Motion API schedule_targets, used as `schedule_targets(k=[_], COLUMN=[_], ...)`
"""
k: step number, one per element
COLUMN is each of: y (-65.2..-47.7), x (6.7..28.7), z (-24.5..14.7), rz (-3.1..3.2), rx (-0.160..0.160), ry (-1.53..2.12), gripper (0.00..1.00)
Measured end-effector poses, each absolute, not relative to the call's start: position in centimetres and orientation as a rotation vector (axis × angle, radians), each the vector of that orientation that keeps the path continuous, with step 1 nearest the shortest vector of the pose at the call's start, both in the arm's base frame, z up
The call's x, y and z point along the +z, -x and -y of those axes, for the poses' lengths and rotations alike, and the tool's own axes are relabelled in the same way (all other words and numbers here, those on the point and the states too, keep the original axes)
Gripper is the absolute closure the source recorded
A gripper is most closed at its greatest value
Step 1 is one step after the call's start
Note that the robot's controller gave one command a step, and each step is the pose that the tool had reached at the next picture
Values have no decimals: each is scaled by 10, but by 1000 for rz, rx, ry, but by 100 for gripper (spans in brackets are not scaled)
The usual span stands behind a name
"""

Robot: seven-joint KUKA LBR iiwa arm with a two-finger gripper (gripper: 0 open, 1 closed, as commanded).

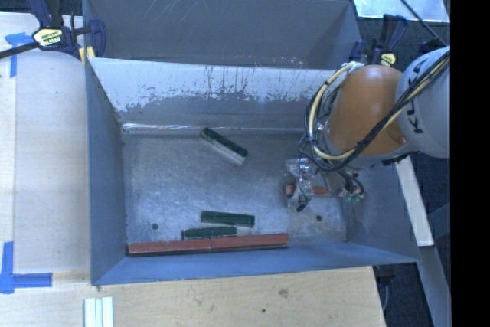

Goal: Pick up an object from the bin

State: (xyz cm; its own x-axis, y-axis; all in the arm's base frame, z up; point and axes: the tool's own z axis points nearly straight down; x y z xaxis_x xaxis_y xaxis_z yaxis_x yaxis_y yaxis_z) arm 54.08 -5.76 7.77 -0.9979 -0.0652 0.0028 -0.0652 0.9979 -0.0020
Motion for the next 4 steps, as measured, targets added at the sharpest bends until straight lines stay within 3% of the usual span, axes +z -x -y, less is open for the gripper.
schedule_targets(k=[1,2,3,4], y=[-534,-533,-557,-558], x=[127,126,72,74], z=[11,12,47,47], rz=[3110,3109,3141,3145], rx=[0,0,1,1], ry=[-493,-487,-113,-115], gripper=[100,0,0,100])
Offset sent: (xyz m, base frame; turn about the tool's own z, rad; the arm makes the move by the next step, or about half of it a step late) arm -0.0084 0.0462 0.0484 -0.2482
